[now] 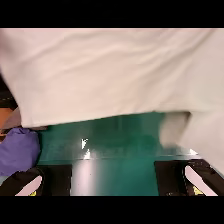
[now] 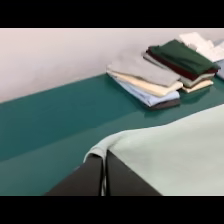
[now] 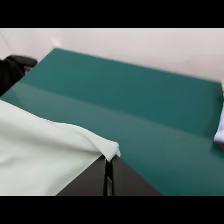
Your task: Fold the shirts.
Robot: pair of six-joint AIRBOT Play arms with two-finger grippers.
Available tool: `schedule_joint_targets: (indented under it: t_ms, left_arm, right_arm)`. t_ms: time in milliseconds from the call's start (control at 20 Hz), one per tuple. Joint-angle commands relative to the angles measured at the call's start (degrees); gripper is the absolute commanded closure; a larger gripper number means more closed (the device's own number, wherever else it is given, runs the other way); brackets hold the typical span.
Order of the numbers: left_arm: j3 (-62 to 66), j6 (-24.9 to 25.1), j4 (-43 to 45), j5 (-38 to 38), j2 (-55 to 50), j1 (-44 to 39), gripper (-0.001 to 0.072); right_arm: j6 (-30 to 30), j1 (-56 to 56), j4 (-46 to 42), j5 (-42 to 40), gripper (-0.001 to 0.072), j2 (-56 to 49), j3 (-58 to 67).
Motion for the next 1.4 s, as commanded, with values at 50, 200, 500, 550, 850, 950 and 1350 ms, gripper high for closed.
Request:
schedule_joint_targets:
  t_ms: [50,200,500,550,850,950,1350]
  left_arm:
    - [-26.4,-0.1,0.1,4.2,0.2,0.1,0.0685]
    - [-42.3,-0.1,0.6,7.2,-4.3,0.0,0.0685]
    - [-44.5,0.0,1.3,20.9,-19.4,0.1,0.0685]
    - [-42.2,0.1,1.3,21.5,-21.1,0.1,0.0685]
    - [-29.4,0.1,1.4,23.8,-22.8,0.1,0.0685]
    - [-28.4,0.6,1.6,26.1,-22.8,0.1,0.0683]
    - [-27.7,-6.6,5.0,3.5,-21.5,9.1,0.0209]
  right_arm:
    - [7.3,6.0,-6.2,11.6,0.0699,-9.4,-2.3]
    - [7.5,15.7,-13.2,7.5,0.0698,-16.4,-15.0]
    - [7.1,18.8,-12.9,-10.6,0.0698,-30.4,-25.5]
    - [7.1,18.3,-13.0,-10.9,0.0698,-32.1,-23.4]
    - [7.1,15.0,-13.5,-11.0,0.0697,-35.0,-12.7]
    - [7.1,14.1,-13.3,-13.1,0.0551,-35.0,-12.4]
    - [3.1,8.3,-11.5,-6.1,0.0327,-28.3,-12.7]
